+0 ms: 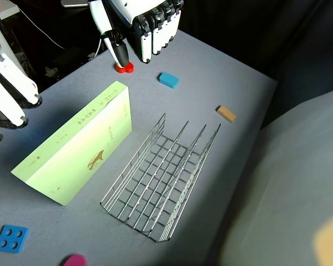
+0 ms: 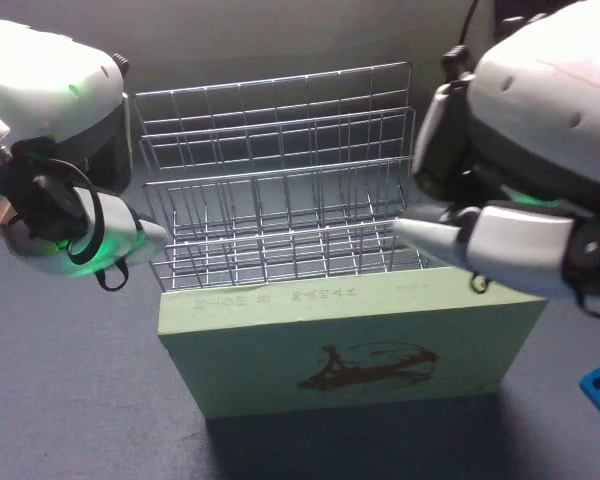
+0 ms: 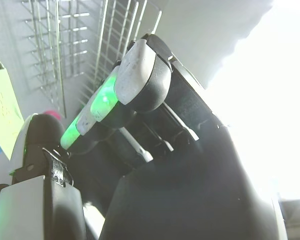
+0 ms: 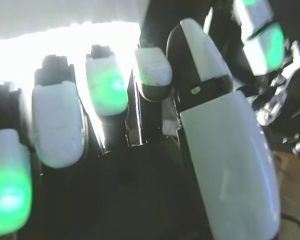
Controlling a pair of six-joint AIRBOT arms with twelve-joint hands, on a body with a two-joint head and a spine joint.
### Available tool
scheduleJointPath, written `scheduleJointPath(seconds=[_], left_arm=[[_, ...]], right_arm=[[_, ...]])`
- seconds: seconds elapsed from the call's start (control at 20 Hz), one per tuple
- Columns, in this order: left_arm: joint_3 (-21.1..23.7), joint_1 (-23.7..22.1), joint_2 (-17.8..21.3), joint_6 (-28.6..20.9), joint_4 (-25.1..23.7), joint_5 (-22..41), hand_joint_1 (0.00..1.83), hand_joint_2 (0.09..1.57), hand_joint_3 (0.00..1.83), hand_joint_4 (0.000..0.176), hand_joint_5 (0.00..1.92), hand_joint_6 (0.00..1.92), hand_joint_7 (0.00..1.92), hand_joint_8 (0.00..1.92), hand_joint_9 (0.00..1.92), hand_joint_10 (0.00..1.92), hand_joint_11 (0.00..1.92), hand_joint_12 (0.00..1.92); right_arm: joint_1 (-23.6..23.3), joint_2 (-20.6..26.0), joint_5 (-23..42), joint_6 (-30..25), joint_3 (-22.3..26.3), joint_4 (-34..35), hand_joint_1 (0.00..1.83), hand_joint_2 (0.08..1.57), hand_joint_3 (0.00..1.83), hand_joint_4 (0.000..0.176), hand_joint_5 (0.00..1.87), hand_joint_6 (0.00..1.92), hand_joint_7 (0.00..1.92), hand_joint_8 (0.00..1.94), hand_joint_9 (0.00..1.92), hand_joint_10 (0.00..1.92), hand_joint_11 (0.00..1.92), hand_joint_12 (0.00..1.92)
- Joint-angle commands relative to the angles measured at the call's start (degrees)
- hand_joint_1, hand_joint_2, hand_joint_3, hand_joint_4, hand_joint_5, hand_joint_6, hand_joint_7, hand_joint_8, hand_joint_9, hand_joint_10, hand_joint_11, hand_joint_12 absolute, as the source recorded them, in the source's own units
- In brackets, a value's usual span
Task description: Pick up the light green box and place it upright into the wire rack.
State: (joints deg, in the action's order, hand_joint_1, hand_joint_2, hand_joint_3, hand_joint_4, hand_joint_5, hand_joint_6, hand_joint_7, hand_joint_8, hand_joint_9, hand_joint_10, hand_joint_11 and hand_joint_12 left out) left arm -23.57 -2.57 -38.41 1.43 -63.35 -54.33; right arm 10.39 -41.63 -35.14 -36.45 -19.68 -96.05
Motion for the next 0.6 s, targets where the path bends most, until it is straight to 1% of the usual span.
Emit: scheduleJointPath(seconds=[0.0,0.05,0.3,0.4,0.55], left_arm=[[-0.09,-0.49,0.15,0.33,-4.56,1.2,0.15,1.14,0.14,0.108,0.18,0.05,0.2,0.04,0.19,0.08,0.0,0.63],[-0.12,-0.47,0.15,0.33,-4.56,1.2,0.15,1.2,0.01,0.108,0.2,0.01,0.23,0.0,0.22,0.01,0.0,0.65],[-0.17,-0.38,0.15,0.3,-4.55,1.19,0.17,1.2,0.0,0.107,0.22,0.01,0.24,0.0,0.23,0.01,0.0,0.65],[-0.19,-0.29,0.16,0.3,-4.55,1.19,0.17,1.2,0.0,0.108,0.22,0.01,0.24,0.0,0.23,0.01,0.0,0.65],[-0.53,-0.16,0.2,0.33,-4.55,1.06,0.17,1.2,0.0,0.108,0.23,0.01,0.24,0.0,0.22,0.0,0.0,0.63]], right_arm=[[-0.84,-0.26,-2.85,0.3,0.08,-3.03,0.02,0.96,0.16,0.059,0.03,0.03,0.05,0.04,0.04,0.05,0.0,0.45],[-0.84,-0.85,-3.71,0.83,0.07,-2.42,0.02,1.03,0.02,0.057,0.04,0.0,0.06,0.0,0.07,0.0,0.0,0.48],[-0.85,-2.47,-5.3,1.91,0.07,-0.31,0.02,1.03,0.01,0.055,0.05,0.0,0.06,0.0,0.07,0.0,0.0,0.49],[-0.9,-3.74,-6.32,2.11,0.06,1.2,0.03,1.03,0.01,0.053,0.05,0.0,0.06,0.0,0.07,0.0,0.0,0.49],[-1.08,-6.98,-10.18,5.09,-0.02,3.66,0.09,1.01,0.0,0.045,0.05,0.0,0.07,0.0,0.07,0.0,0.0,0.49]])
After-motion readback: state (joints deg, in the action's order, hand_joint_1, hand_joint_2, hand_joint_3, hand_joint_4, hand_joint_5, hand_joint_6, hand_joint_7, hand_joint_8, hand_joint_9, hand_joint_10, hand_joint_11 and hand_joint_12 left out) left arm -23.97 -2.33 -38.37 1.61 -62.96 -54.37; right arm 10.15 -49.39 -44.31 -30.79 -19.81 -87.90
